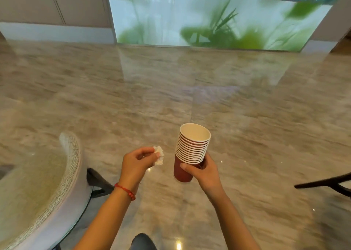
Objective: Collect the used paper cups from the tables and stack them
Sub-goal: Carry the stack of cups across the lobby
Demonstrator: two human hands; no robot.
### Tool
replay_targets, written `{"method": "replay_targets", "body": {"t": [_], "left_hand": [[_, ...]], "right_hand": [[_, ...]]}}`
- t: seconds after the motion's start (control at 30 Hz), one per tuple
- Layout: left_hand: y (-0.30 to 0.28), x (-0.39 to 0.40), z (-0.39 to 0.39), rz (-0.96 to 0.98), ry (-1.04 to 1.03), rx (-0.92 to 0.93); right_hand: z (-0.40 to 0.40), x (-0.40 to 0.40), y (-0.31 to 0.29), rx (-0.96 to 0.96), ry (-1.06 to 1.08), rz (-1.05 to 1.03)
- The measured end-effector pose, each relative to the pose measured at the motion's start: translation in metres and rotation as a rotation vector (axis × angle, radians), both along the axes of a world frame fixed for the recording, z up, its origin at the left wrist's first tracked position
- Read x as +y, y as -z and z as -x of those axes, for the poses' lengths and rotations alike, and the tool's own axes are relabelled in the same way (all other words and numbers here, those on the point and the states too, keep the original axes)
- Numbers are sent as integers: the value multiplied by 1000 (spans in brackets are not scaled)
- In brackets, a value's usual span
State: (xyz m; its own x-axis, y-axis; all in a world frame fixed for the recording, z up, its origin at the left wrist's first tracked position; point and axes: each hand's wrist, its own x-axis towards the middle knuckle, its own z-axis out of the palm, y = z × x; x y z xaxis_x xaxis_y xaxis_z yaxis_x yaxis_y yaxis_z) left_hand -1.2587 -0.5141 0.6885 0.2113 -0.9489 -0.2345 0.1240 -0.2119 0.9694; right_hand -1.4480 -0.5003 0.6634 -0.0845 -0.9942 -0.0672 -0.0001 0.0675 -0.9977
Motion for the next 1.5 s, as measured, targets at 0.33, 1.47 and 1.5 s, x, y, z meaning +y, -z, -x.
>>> {"method": "replay_targets", "body": {"t": [0.33, 1.47, 1.5], "left_hand": [[3, -205, 38, -38, 113, 10], [6, -820, 371, -2, 801, -19], [7, -836, 385, 4, 850, -23]], "right_hand": [[37, -186, 1, 21, 103, -13], [303, -696, -1, -1, 749, -5], [311, -707, -1, 4, 797, -2]]}}
